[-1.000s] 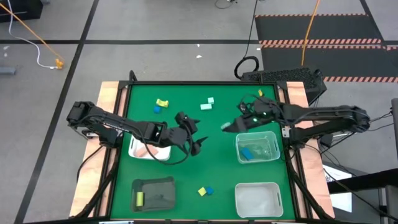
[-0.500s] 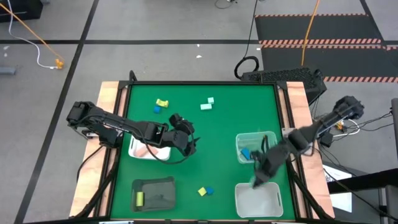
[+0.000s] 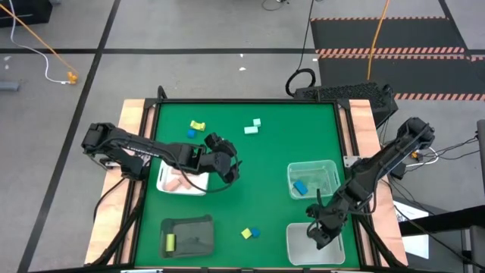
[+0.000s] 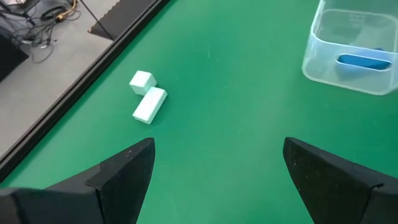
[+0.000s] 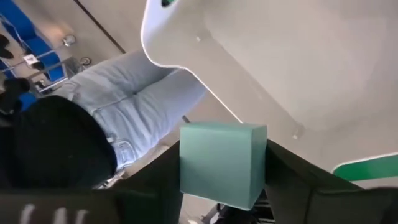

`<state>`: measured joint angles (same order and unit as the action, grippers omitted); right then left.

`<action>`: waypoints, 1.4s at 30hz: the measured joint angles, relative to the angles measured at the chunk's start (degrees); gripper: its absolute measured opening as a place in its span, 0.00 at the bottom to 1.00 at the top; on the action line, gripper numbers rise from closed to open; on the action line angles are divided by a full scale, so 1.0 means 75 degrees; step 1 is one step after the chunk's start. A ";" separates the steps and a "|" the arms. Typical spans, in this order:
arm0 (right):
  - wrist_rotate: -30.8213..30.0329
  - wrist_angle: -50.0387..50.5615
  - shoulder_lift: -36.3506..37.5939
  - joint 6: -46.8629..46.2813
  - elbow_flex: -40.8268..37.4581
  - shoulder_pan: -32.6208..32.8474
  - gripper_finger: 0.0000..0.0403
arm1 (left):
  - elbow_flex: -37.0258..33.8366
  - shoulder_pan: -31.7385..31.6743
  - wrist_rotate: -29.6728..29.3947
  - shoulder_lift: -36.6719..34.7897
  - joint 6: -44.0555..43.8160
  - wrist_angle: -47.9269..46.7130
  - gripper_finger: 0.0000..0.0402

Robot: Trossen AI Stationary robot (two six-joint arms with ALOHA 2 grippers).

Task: Sort & place blocks by color
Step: Put the center light blue block into the gray bin, then put the top blue block into the transparent bin

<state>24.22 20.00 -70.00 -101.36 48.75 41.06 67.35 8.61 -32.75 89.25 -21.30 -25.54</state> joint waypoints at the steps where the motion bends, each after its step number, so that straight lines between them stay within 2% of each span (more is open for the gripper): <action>1: 0.0001 -0.0004 -0.0025 0.0001 0.0000 0.0000 0.47 | 0.0000 -0.0021 -0.0003 0.0000 -0.0002 0.0000 0.87; 7: -0.0042 0.0007 -0.0014 0.0044 0.0000 -0.0023 0.71 | 0.0000 -0.0089 -0.0001 0.0000 -0.0044 0.0003 0.87; 12: -0.0032 0.0001 -0.0009 0.0288 0.0000 -0.0023 0.80 | 0.0000 -0.0094 -0.0052 0.0000 -0.0064 0.0003 0.87; 21: -0.0051 -0.1060 0.0416 0.0891 0.0000 -0.0354 0.79 | 0.0000 -0.0121 -0.0484 0.0000 -0.0090 0.0003 0.87; 27: -0.0008 -0.0511 0.0546 0.1892 0.0000 -0.0922 0.79 | 0.0000 -0.0439 -0.0705 0.0000 -0.0322 -0.0463 0.87; 30: 0.0077 -0.0375 0.0546 0.2457 0.0000 -0.1265 0.79 | 0.0000 -0.0744 -0.0843 0.0000 -0.0634 -0.1126 0.87; 38: 0.1225 0.0159 0.0549 0.3776 0.0000 -0.2583 0.79 | 0.0000 -0.1436 -0.0837 0.0000 -0.1235 -0.3750 0.87; 42: 0.1827 0.0261 0.0549 0.4489 0.0000 -0.3442 0.79 | 0.0000 -0.1732 -0.0553 0.0000 -0.2222 -0.5084 0.87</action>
<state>37.92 21.96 -65.89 -67.69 48.75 15.25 67.35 -4.38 -36.89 89.25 -37.96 -63.67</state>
